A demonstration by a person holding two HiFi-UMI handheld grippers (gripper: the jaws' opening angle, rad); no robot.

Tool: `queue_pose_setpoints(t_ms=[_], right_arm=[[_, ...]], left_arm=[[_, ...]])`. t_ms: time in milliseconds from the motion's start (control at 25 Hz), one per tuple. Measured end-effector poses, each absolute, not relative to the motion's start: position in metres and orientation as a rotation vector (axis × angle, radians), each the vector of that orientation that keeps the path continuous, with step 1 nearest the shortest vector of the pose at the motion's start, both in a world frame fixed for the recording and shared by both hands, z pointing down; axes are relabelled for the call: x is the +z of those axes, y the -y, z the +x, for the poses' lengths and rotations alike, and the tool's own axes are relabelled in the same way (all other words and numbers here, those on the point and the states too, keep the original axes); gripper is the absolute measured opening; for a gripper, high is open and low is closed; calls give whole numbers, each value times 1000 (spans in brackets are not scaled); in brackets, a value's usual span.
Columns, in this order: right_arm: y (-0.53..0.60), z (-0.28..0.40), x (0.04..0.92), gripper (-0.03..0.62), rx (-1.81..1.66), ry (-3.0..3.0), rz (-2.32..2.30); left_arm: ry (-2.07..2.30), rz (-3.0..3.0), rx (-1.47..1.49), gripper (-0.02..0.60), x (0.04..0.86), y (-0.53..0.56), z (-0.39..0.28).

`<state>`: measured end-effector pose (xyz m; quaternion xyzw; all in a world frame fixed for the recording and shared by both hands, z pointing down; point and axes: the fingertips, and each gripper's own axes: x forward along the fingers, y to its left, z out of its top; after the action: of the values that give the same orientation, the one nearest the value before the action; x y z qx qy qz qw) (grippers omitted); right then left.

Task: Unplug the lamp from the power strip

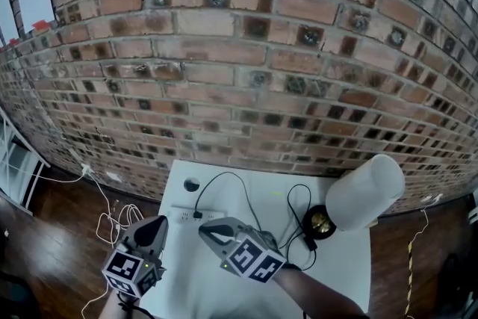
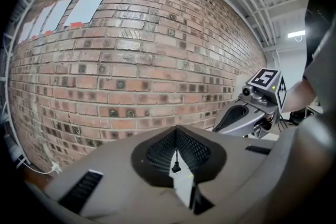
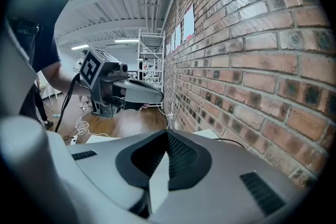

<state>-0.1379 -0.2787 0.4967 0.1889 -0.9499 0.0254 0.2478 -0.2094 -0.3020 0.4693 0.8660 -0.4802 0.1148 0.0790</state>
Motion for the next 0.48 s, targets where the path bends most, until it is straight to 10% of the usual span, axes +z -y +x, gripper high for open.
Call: queue_pose_setpoints(t_ms=[480], right_arm=[[318, -139, 565, 14, 131, 2460, 513]], left_arm=[[1400, 2479, 400, 17, 532, 340, -205]])
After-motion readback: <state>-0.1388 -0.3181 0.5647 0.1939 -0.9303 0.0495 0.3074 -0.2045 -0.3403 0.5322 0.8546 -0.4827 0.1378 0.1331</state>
